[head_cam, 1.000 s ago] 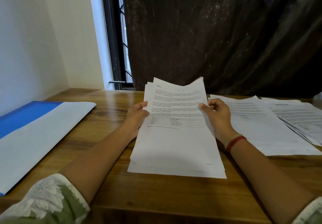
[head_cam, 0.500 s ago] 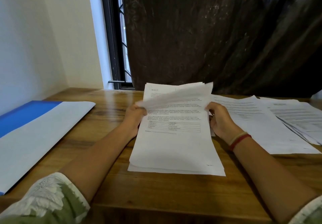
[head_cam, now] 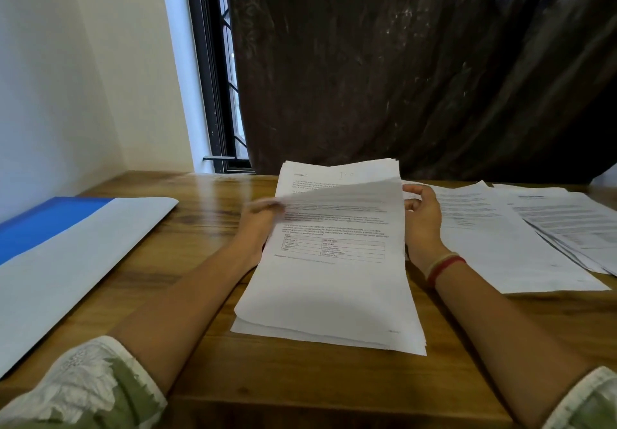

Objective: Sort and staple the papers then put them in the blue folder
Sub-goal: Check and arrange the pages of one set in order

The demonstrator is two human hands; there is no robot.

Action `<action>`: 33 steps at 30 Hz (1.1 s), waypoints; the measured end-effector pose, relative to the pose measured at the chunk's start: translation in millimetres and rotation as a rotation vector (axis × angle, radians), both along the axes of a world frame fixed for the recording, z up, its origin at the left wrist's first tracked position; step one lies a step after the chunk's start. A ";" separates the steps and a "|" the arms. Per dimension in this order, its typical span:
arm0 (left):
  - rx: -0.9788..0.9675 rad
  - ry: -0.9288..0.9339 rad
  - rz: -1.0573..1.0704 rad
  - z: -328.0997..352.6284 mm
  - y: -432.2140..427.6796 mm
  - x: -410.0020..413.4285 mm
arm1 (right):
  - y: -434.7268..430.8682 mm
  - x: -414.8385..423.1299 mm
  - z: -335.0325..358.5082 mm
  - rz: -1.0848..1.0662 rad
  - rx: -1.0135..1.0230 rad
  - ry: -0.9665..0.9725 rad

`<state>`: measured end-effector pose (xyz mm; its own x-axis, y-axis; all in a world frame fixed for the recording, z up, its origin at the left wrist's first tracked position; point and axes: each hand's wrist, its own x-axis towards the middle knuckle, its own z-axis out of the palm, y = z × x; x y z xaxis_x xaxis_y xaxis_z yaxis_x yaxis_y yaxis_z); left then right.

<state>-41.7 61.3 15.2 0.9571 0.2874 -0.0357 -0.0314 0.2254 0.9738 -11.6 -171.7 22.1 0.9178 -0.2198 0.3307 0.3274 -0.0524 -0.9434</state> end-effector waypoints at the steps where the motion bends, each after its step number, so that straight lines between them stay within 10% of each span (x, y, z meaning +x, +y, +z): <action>1: 0.015 -0.037 -0.001 -1.4 -0.4 -1.0 | -0.2 1.5 -1.5 -0.023 -0.007 -0.015; 33: 0.296 -0.220 0.109 -23.1 12.5 24.1 | -0.6 -0.7 12.7 0.113 0.237 0.146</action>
